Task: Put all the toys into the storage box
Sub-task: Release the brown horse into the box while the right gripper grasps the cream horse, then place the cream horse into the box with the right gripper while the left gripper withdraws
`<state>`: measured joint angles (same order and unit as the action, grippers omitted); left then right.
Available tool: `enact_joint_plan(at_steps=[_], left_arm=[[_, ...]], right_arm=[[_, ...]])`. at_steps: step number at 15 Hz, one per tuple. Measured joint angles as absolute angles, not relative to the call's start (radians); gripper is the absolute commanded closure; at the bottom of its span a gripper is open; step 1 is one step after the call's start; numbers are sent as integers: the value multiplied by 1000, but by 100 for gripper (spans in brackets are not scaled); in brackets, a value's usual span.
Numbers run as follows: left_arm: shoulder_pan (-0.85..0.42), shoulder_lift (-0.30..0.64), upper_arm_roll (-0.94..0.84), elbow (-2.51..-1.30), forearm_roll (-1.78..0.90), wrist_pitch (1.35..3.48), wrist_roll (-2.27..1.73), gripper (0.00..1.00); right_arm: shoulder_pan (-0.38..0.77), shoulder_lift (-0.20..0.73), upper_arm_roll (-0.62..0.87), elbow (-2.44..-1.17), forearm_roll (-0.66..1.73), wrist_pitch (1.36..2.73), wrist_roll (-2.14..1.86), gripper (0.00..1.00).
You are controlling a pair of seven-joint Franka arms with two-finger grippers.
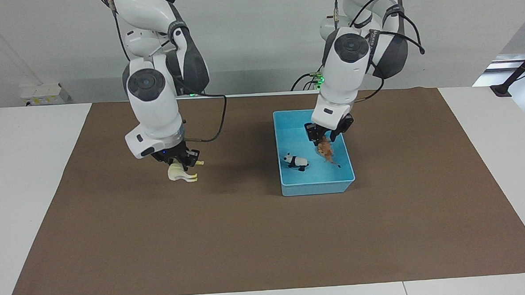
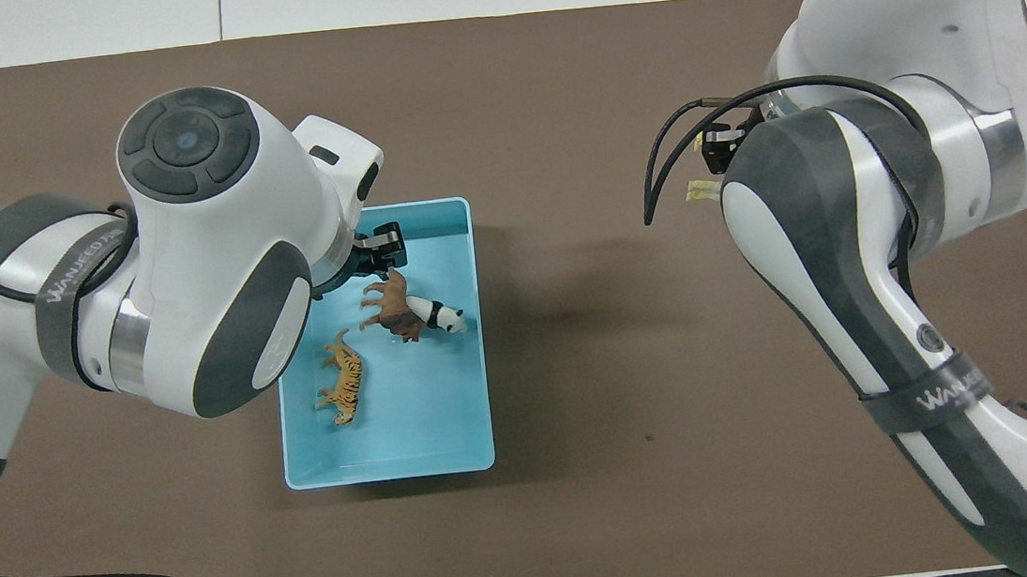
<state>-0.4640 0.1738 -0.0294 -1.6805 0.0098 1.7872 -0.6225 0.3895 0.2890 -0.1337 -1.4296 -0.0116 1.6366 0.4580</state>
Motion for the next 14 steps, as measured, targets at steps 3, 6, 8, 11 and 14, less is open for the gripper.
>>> enact_joint_plan(at_steps=[3, 6, 8, 11, 14], left_arm=[[-450, 158, -5, -1686, 10, 1787, -609, 0], [-352, 119, 6, -1683, 12, 1787, -472, 0], [-244, 82, 10, -1682, 12, 1787, -322, 0], [-102, 27, 15, -1682, 12, 1759, -115, 0], [-16, -15, 16, -1682, 12, 1692, 23, 0]], right_arm=[[444, 286, -130, -1377, -12, 1603, 482, 100], [499, 287, -128, -1360, -9, 1604, 564, 100], [580, 294, -125, -1317, 19, 1618, 680, 100], [720, 340, -120, -1244, 59, 1696, 833, 100], [822, 431, -117, -1228, 60, 1825, 900, 100]])
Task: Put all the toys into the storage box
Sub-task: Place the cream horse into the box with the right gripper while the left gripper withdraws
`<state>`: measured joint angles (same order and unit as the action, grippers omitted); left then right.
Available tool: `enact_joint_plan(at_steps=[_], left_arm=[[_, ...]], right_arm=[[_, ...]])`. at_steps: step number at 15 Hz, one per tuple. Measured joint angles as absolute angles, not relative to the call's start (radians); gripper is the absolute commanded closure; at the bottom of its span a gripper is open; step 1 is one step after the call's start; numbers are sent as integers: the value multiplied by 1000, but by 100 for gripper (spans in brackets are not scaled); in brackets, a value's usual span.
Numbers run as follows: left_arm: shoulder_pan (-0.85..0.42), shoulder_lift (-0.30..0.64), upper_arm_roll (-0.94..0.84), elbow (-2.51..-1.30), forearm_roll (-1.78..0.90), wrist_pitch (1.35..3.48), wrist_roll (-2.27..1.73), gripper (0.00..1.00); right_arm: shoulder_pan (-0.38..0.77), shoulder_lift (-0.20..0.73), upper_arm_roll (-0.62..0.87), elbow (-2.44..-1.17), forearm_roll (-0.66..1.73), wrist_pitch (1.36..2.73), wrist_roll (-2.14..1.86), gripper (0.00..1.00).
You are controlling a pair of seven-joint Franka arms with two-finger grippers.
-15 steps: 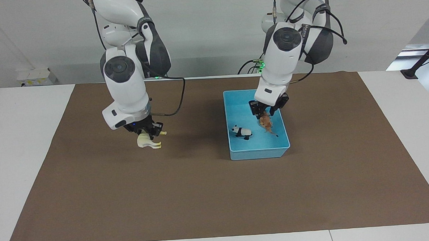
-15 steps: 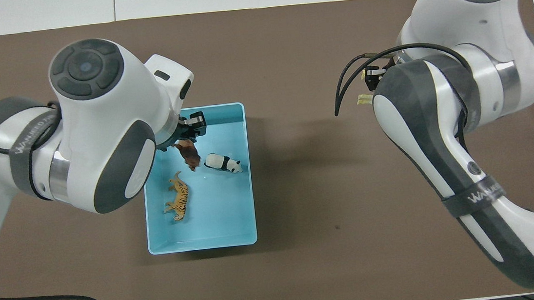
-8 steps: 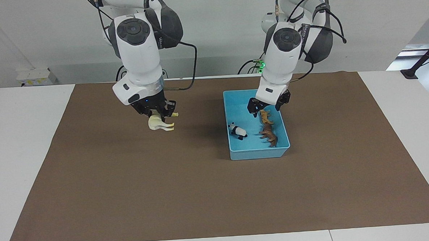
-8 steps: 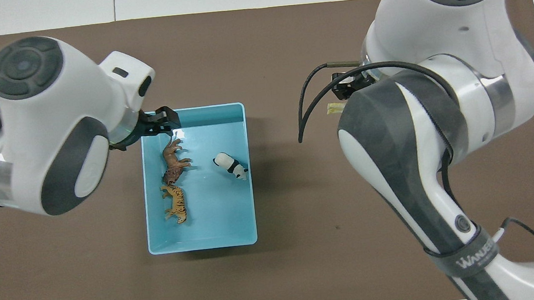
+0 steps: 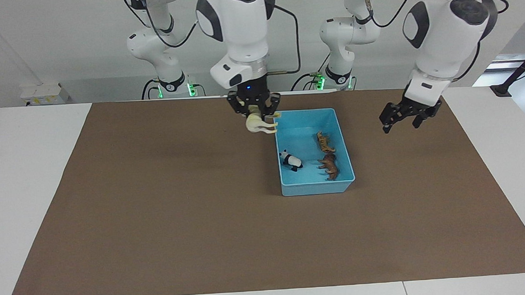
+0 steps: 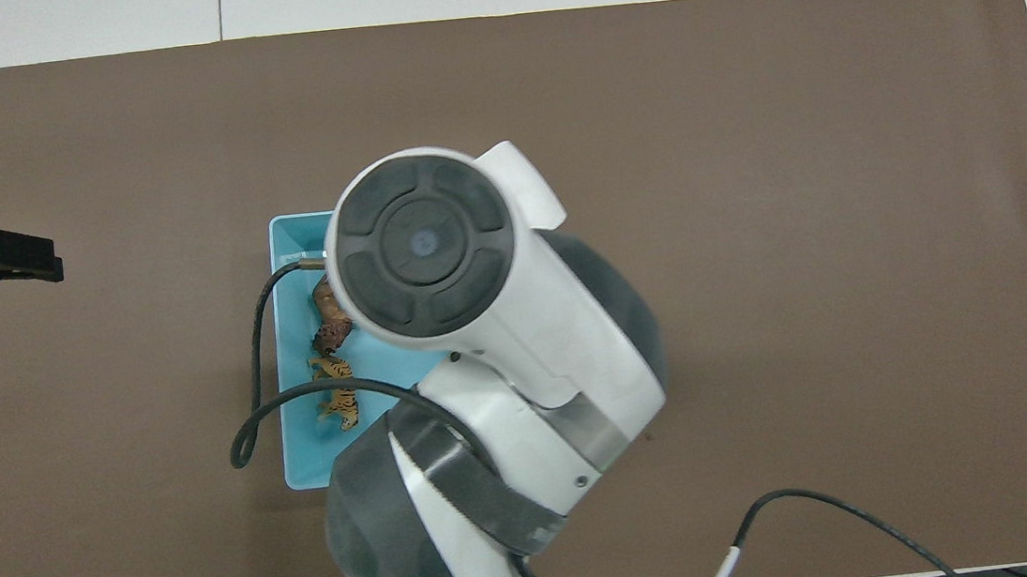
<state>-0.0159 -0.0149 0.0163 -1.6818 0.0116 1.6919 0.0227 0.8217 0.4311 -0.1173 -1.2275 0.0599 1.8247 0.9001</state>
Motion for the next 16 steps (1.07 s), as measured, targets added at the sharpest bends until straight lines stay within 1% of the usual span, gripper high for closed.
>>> enact_joint_plan(at_steps=[1, 2, 3, 4, 8, 12, 14, 16], left_arm=[[0, -23, 16, -1682, 12, 1674, 46, 0], [9, -27, 16, -1682, 12, 1660, 61, 0], [10, -29, 15, -1682, 12, 1651, 66, 0], [9, -28, 11, -1683, 12, 1646, 67, 0], [7, -28, -5, -1683, 12, 1637, 67, 0], [6, -28, -12, -1684, 11, 1637, 67, 0], [6, -28, -15, -1684, 11, 1637, 67, 0], [6, -28, -16, -1684, 10, 1636, 67, 0]], right_arm=[[847, 468, -117, -1227, 60, 1860, 917, 100], [871, 506, -117, -1226, 60, 1904, 939, 64], [889, 537, -118, -1226, 60, 1944, 963, 4], [901, 558, -118, -1225, 60, 1962, 981, 0], [902, 564, -128, -1207, 60, 1936, 1041, 0], [883, 532, -161, -1187, 54, 1877, 1074, 0], [828, 479, -194, -1184, 54, 1837, 1073, 0], [709, 422, -199, -1185, 56, 1812, 1027, 0]])
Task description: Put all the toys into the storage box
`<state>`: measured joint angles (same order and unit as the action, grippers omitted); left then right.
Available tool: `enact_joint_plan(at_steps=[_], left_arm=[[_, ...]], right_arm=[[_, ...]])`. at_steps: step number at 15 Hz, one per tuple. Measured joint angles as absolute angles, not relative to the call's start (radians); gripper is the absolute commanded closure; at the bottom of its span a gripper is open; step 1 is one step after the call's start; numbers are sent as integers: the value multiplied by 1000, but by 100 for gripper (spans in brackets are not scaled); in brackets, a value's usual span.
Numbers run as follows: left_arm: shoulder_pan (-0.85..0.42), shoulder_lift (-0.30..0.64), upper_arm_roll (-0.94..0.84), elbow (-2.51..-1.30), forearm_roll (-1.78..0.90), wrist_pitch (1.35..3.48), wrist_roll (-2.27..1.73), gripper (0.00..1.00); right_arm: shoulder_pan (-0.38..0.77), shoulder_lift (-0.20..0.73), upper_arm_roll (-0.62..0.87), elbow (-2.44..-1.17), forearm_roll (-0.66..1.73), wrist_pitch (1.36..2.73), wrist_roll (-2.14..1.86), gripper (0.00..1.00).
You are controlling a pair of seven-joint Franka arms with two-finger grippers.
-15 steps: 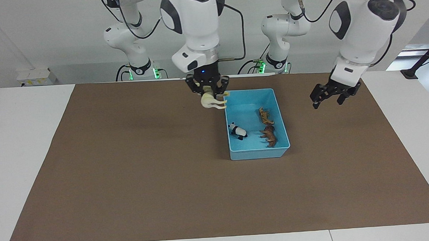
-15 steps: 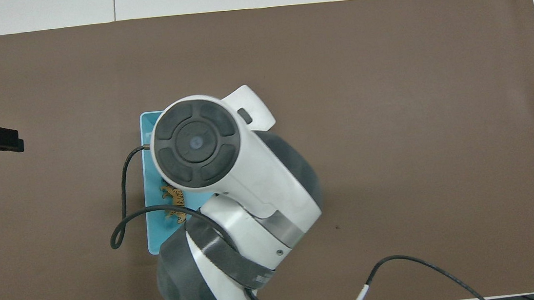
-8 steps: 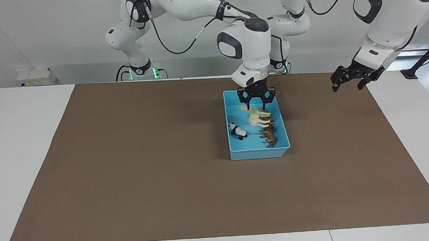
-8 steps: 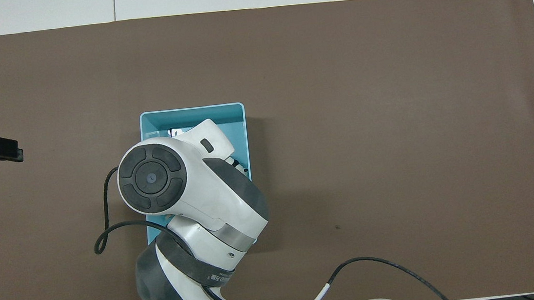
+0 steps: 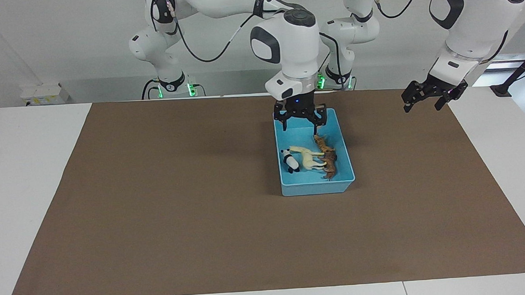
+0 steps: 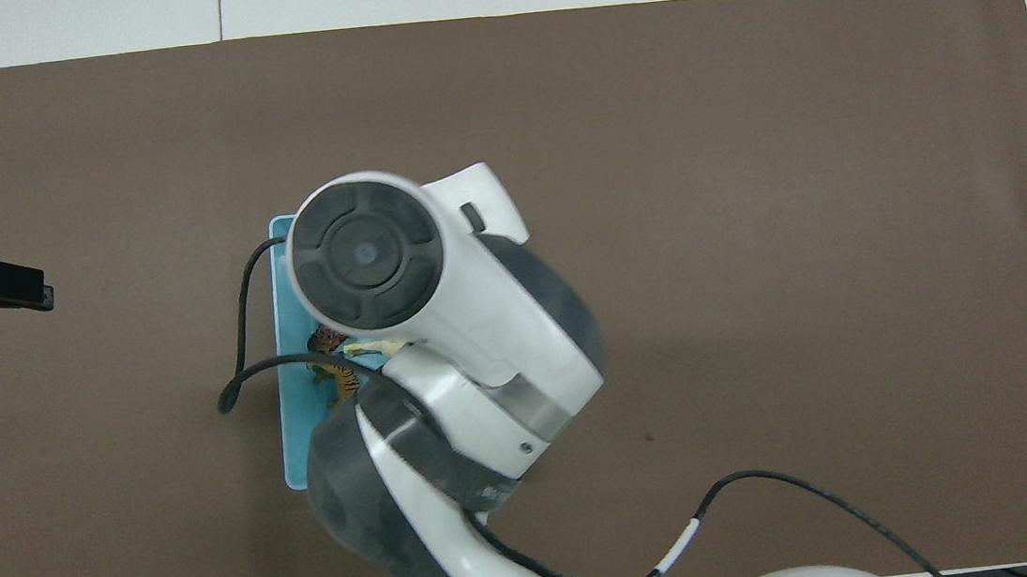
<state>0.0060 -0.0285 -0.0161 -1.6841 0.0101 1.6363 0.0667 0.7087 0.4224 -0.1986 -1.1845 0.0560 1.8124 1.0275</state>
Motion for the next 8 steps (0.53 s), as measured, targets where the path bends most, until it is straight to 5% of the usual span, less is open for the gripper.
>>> enact_joint_plan(at_steps=[8], left_arm=[[6, -28, -17, -1684, -23, 1589, 67, 0]], right_arm=[[279, 330, -202, -1303, 60, 1762, 310, 0]])
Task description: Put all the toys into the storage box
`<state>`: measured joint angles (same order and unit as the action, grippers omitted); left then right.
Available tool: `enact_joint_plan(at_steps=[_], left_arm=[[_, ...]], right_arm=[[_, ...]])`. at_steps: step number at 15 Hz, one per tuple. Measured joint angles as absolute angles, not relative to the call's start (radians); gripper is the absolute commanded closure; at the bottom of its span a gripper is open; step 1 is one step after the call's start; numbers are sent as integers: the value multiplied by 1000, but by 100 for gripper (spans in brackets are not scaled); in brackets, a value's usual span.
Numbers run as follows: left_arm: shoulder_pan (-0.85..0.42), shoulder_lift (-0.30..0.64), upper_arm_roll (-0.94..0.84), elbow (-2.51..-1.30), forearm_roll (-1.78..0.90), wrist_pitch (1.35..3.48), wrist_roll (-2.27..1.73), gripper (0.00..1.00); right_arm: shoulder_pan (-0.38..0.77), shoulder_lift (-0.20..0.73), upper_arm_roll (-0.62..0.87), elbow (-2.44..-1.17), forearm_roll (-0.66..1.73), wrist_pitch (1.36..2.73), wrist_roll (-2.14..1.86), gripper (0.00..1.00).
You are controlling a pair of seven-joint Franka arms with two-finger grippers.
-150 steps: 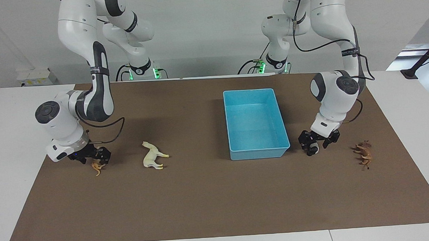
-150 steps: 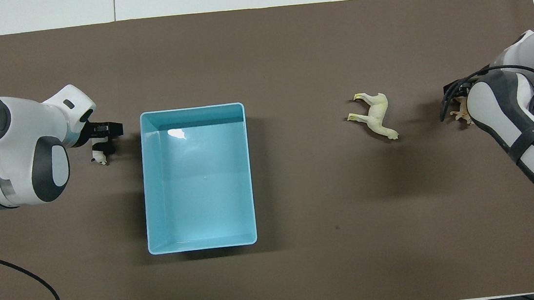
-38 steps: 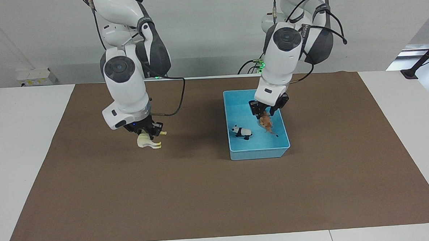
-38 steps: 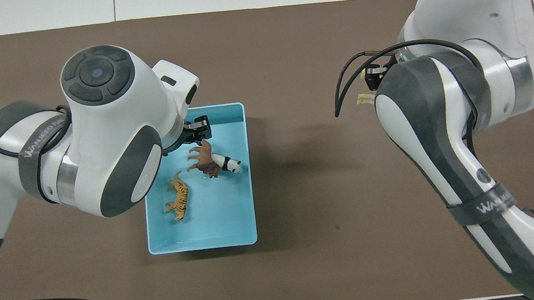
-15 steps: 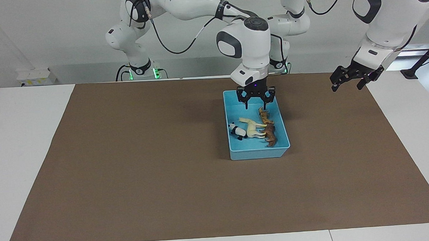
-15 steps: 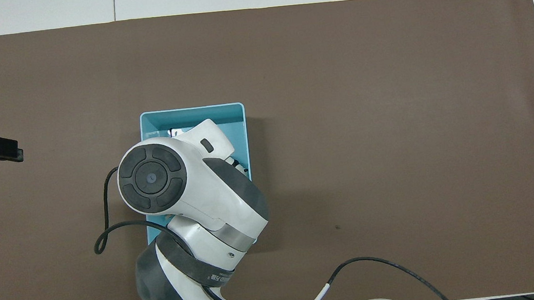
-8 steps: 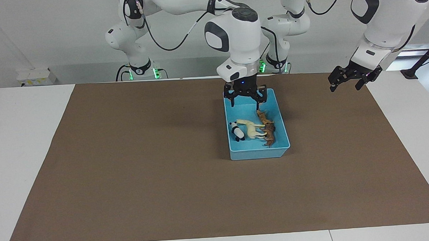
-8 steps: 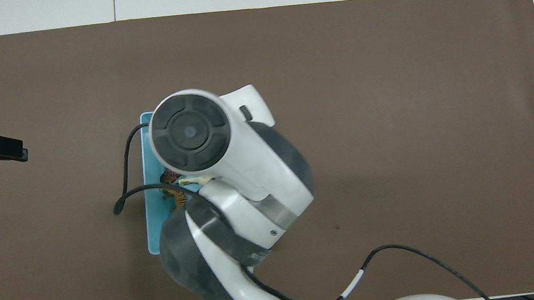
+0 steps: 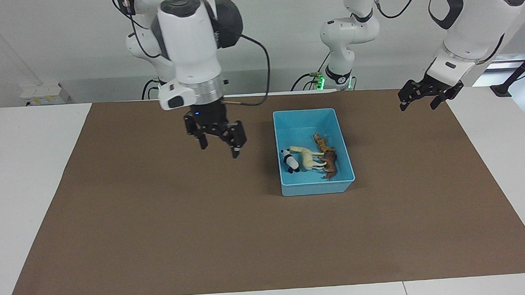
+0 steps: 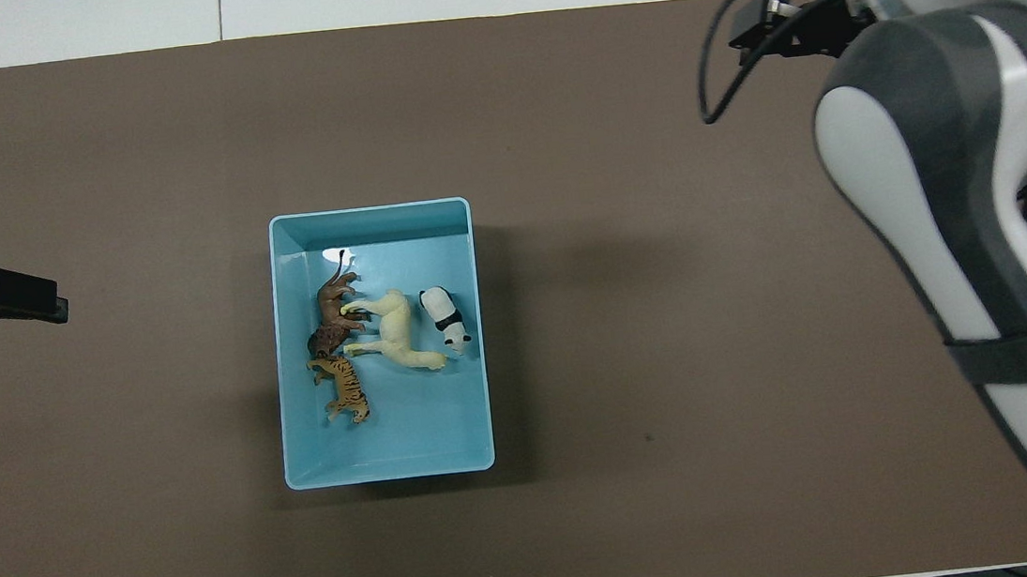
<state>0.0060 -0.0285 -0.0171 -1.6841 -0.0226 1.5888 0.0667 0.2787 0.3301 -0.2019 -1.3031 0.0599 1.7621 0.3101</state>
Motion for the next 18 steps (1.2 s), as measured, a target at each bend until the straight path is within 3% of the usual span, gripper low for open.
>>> enact_joint_plan(at_steps=[4, 10, 18], left_arm=[[6, -28, -21, -1684, -23, 1587, 72, 0], [6, -28, -27, -1684, -23, 1587, 91, 0], [6, -29, -27, -1685, -23, 1587, 95, 0]], right_arm=[[147, 309, -202, -1326, 60, 1654, 63, 0], [44, 242, -202, -1342, 60, 1543, -143, 0], [14, -42, -197, -1604, 0, 1494, -193, 0]])
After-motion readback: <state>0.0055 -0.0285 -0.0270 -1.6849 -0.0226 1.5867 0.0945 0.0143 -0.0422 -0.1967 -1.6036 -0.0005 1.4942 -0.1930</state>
